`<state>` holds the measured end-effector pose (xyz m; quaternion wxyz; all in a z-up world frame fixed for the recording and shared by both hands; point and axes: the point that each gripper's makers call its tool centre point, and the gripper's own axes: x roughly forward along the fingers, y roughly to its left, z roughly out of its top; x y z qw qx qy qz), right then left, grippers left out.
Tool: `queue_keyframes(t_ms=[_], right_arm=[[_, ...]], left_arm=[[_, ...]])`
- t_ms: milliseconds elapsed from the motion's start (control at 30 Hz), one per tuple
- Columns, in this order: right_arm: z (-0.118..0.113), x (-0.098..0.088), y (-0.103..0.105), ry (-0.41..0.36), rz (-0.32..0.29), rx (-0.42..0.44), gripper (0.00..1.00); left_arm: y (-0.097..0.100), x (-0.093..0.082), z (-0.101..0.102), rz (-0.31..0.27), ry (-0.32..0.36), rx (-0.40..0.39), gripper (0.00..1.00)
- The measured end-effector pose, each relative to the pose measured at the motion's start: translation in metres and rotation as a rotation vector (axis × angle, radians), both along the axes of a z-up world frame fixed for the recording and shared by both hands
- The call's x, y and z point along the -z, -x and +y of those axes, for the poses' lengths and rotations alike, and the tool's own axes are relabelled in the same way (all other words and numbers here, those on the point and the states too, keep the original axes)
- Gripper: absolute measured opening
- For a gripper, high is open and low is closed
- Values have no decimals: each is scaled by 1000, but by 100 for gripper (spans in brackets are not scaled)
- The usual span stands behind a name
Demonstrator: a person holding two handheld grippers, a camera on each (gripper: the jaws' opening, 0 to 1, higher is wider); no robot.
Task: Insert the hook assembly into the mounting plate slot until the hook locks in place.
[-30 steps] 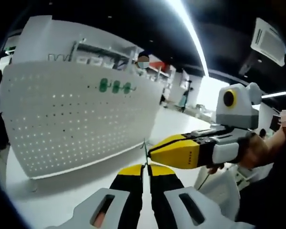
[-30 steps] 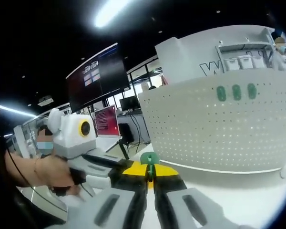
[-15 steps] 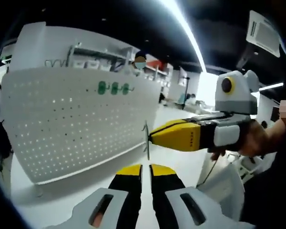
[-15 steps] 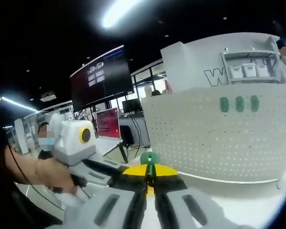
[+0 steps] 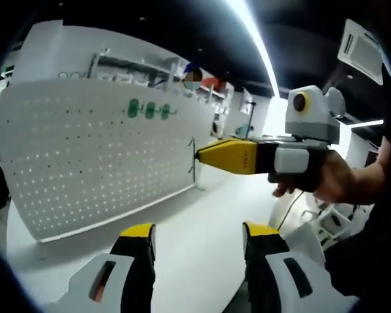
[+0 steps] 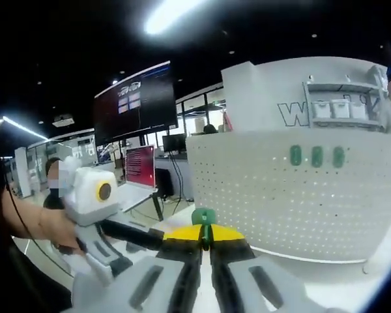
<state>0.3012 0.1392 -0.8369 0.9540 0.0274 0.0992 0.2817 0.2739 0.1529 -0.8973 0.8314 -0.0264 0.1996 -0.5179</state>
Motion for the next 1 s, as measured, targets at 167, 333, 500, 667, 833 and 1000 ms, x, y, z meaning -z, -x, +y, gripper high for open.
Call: queue_keyframes(t_ms=[167,333,500,667,833,1000], right_arm=[[-7,-6,-7,20,-29,20,0],[-21,-17,-22,30,-76,62,0],[-40,-25,-38,45,-128,123,0],[-70,-31,-56,68,-173,210,0],[-97,-35,-73,38,-182,283,0],[-119,-41,-87,31,-207,342,0]], left_arm=[[-1,-12,-1,-21,25,-12,73],[-2,-21,0,-25,70,-20,80],[-2,-24,1,-28,79,-30,84],[-1,-35,4,-61,98,-41,87],[-6,-42,6,-75,124,-78,95],[-7,-40,8,-72,118,-86,98]])
